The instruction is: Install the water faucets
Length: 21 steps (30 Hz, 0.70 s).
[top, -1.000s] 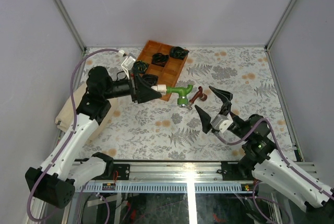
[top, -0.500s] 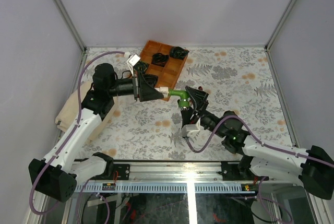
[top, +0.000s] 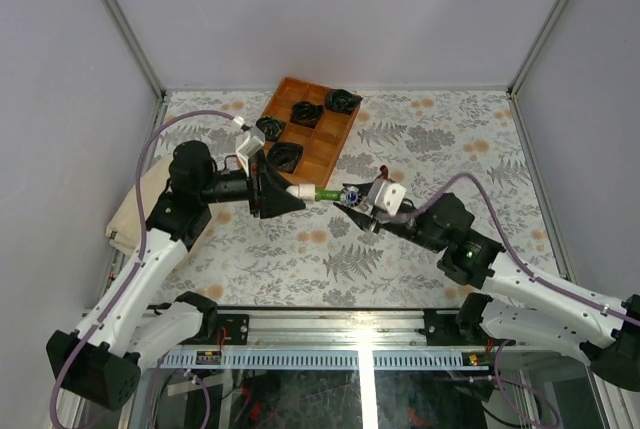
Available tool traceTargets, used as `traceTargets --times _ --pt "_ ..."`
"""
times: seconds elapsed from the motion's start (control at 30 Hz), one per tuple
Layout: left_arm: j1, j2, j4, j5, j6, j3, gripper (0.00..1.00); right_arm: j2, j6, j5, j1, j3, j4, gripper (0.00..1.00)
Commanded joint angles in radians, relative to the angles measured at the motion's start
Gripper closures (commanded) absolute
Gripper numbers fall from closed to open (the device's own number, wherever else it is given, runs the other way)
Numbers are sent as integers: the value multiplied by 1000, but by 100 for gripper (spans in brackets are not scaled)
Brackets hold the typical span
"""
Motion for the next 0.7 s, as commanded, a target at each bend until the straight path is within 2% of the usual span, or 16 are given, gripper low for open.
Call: traceTargets --times 0.0,0.07,0.13,0.17,0.27,0.3,0.4,0.43,0.47,0.53,0.6,0.67 --pt "-8 -95 38 38 404 -94 100 54 696 -178 -66 174 -141 80" --pt "-17 -149 27 33 569 -140 100 113 948 -418 -166 197 -100 79" --pt "-29 -196 10 17 707 -180 100 179 1273 -628 -262 163 91 78" --pt "-36 -216 2 12 769 -192 100 212 1440 -681 -290 127 208 78" --pt "-59 -271 18 -32 851 -221 100 307 1909 -724 -322 3 536 67" --pt "-60 -283 19 -37 863 -220 100 344 2047 -735 -323 -46 729 64" --pt "-62 -308 14 -44 884 -214 100 481 2480 -656 -321 -195 1213 35" --pt "-63 -313 9 -45 887 -210 100 503 2553 -624 -320 -228 1288 33" --pt "-62 -314 8 -43 878 -202 100 498 2551 -620 -320 -249 1295 29" --pt "-62 -316 21 -46 836 -188 100 449 2448 -618 -321 -269 1244 24" --pt "-62 -314 52 -48 766 -179 100 367 2290 -664 -323 -252 1064 20" --pt "-61 -311 83 -68 675 -168 100 251 2046 -671 -324 -215 736 16"
